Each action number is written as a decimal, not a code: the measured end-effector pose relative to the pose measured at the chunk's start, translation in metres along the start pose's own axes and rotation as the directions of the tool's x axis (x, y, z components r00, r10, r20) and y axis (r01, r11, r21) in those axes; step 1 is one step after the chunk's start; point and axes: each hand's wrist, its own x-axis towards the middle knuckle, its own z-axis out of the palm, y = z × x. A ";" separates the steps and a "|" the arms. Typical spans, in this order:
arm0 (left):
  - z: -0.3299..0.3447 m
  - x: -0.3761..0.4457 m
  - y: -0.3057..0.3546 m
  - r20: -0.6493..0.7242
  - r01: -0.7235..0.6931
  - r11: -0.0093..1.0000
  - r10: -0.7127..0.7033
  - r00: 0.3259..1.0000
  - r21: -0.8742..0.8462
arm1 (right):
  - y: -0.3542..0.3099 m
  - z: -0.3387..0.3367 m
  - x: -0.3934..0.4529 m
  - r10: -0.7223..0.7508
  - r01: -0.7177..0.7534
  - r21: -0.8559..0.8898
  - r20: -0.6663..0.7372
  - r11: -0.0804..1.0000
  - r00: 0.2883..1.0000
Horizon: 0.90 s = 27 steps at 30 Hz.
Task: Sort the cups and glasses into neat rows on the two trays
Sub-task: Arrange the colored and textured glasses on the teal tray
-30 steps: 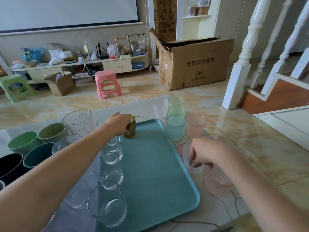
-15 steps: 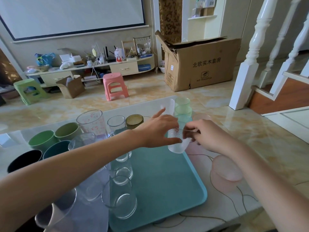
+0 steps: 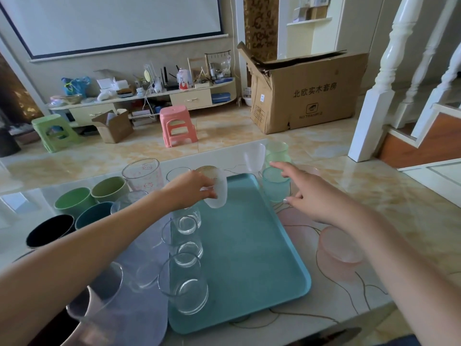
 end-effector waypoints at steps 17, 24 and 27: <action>0.020 0.014 -0.007 0.181 0.027 0.994 -0.046 0.982 0.104 | 0.008 0.003 0.003 0.144 -0.144 -0.006 0.099 0.990 0.985; 0.017 0.010 -0.010 0.177 -0.013 0.993 -0.008 0.984 0.118 | 0.006 0.000 0.002 0.165 -0.164 -0.019 0.118 0.986 0.979; 0.015 0.009 -0.007 0.195 -0.042 0.986 0.010 0.981 0.163 | 0.006 -0.003 -0.001 0.170 -0.168 -0.026 0.122 0.985 0.978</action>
